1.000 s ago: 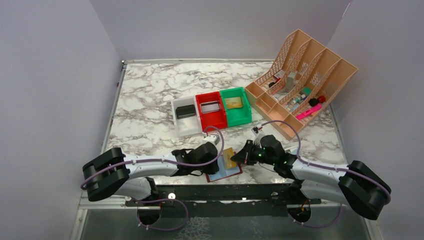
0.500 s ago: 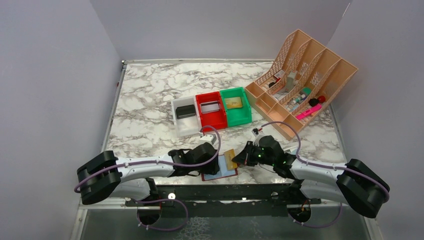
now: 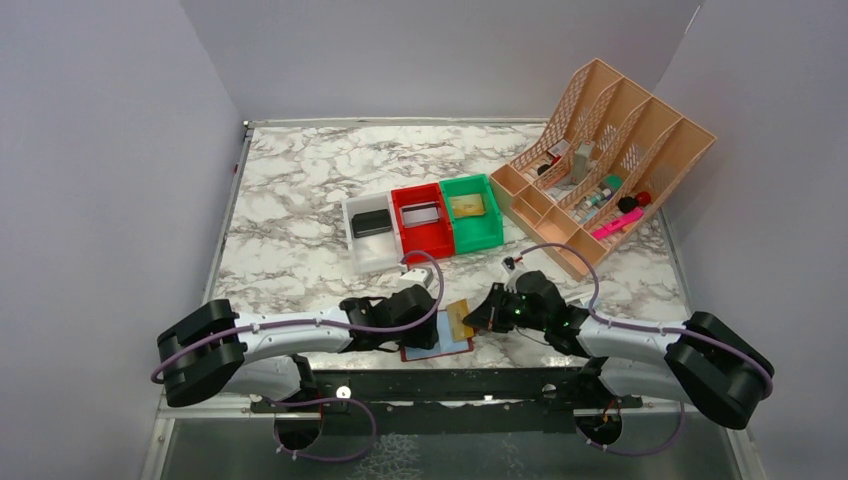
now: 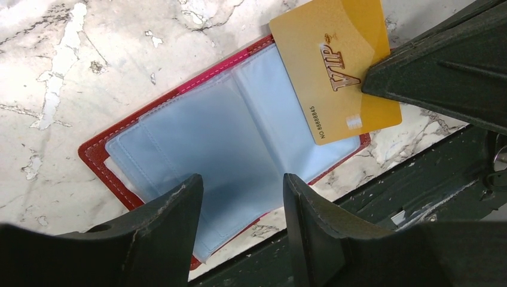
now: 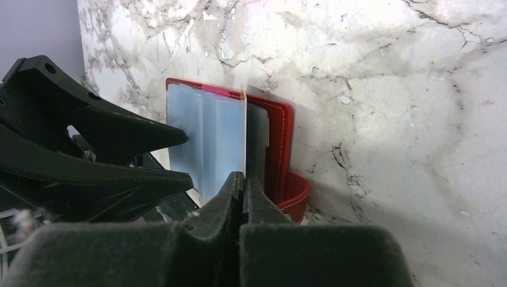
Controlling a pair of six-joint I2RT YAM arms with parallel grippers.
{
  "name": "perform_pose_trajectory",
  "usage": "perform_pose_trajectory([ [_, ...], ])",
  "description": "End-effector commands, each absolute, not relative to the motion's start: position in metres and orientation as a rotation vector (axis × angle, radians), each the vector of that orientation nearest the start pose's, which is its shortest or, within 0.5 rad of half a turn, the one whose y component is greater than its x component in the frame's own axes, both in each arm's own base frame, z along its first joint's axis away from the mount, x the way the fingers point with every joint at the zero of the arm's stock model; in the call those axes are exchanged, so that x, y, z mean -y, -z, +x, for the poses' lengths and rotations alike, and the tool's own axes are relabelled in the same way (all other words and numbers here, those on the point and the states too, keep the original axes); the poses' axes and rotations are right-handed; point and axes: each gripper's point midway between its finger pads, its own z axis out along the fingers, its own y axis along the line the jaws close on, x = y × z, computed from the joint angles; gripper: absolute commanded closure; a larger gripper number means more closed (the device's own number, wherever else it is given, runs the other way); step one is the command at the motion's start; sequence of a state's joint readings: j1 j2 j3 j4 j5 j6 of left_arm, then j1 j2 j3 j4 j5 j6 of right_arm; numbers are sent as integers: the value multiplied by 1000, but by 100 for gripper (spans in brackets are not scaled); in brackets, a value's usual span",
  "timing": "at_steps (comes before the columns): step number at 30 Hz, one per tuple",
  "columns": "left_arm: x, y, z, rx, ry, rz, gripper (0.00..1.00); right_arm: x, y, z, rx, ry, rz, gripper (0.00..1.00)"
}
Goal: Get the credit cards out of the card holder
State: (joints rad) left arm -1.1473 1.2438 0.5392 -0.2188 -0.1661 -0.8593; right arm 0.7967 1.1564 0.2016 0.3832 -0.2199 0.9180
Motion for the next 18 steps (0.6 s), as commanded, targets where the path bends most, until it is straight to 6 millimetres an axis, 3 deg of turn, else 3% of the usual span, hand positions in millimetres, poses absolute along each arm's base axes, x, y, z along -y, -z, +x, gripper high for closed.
perform_pose_trajectory([
  [1,248,-25,119,-2586,488,323,41,-258,-47,152,-2360,-1179,-32,99],
  [5,262,-66,142,-2465,472,362,21,-252,-64,163,-2287,-1135,-25,99],
  [8,263,-87,157,-2406,413,384,13,-245,-79,178,-2227,-1033,-52,99],
  [13,252,-101,171,-2373,322,359,5,-229,-97,202,-2148,-839,-90,99],
  [18,225,-105,185,-2332,230,277,4,-215,-105,220,-2078,-721,-72,99],
])
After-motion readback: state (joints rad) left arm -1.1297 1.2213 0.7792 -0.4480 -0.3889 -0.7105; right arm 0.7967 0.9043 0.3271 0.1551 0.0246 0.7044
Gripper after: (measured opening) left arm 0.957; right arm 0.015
